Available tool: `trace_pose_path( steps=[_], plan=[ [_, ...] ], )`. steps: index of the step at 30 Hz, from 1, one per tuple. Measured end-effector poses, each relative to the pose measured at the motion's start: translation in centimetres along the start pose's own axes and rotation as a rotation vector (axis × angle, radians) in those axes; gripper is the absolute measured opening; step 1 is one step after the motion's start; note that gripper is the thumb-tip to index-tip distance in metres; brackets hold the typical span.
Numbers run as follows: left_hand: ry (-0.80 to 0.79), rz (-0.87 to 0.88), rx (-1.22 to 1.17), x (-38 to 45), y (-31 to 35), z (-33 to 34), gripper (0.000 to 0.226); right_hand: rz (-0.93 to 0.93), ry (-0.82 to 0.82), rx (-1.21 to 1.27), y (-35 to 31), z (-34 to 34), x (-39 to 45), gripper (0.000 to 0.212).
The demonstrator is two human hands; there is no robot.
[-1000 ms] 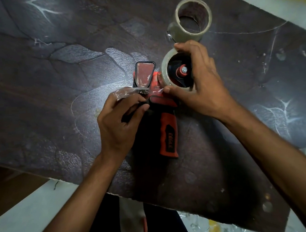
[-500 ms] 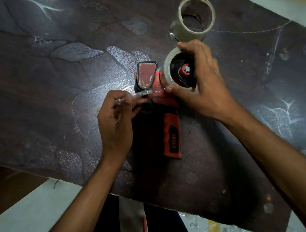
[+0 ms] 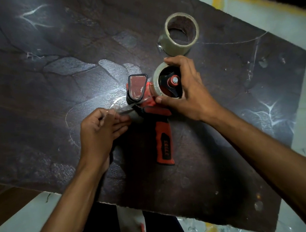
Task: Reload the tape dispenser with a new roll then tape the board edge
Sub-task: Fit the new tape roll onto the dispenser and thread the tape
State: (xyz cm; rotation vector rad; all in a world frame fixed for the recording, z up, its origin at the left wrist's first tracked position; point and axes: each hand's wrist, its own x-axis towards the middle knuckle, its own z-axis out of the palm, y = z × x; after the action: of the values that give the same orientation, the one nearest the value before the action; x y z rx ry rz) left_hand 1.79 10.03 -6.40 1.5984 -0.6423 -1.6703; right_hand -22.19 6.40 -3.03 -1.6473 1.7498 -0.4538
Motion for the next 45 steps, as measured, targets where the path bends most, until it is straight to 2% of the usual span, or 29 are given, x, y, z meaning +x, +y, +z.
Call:
trace_pose_path(
  steps=[7, 10, 11, 13, 15, 17, 19, 22, 28, 32, 35, 41, 45],
  plan=[
    [0.005, -0.128, 0.051, 0.2, 1.3, -1.2, 0.021, 0.032, 0.008, 0.016, -0.2, 0.3, 0.1, 0.094],
    [0.073, -0.121, 0.104, 1.4, 2.8, -3.0, 0.012, 0.027, 0.027, 0.021, -0.3, 0.3, 0.0, 0.096],
    [0.098, -0.070, 0.160, 1.6, 3.3, -3.7, 0.010, 0.033, 0.026, 0.019, -0.3, 0.4, 0.0, 0.096],
    [0.066, 0.170, 0.335, 1.7, 4.2, -4.2, 0.007, 0.063, 0.015, 0.020, -0.4, 0.3, 0.0, 0.097],
    [-0.099, 0.485, 0.550, 2.1, 4.8, -3.3, 0.047, 0.076, 0.004, 0.016, -0.5, 0.3, 0.0, 0.097],
    [-0.321, 0.678, 0.780, 3.5, 5.2, -1.5, 0.084, 0.077, -0.004, 0.013, -0.6, 0.2, 0.1, 0.098],
    [-0.437, 0.752, 0.919, 4.9, 5.3, 0.1, 0.099, 0.080, -0.009, 0.004, -0.6, 0.2, 0.1, 0.099],
    [-0.472, 0.806, 0.924, 6.2, 4.9, 0.6, 0.093, 0.086, 0.010, 0.003, -0.5, 0.4, 0.0, 0.102],
    [-0.486, 0.775, 0.810, 6.5, 4.4, 0.6, 0.089, 0.142, 0.161, 0.045, -0.9, 2.3, -1.1, 0.100],
    [-0.496, 0.792, 0.778, 6.9, 4.2, 0.4, 0.091, 0.231, 0.416, 0.281, -0.7, 4.6, -3.2, 0.107],
    [-0.498, 0.805, 0.776, 7.2, 3.9, 0.2, 0.094, 0.262, 0.575, 0.408, -1.1, 6.7, -6.2, 0.094],
    [-0.481, 0.840, 0.777, 7.5, 3.1, 0.0, 0.096, 0.456, 0.464, 0.490, -2.0, 8.4, -8.4, 0.053],
    [-0.464, 0.848, 0.751, 7.4, 2.7, 0.0, 0.094, 0.630, 0.182, 0.900, -1.9, 8.6, -7.8, 0.041]
  ],
)
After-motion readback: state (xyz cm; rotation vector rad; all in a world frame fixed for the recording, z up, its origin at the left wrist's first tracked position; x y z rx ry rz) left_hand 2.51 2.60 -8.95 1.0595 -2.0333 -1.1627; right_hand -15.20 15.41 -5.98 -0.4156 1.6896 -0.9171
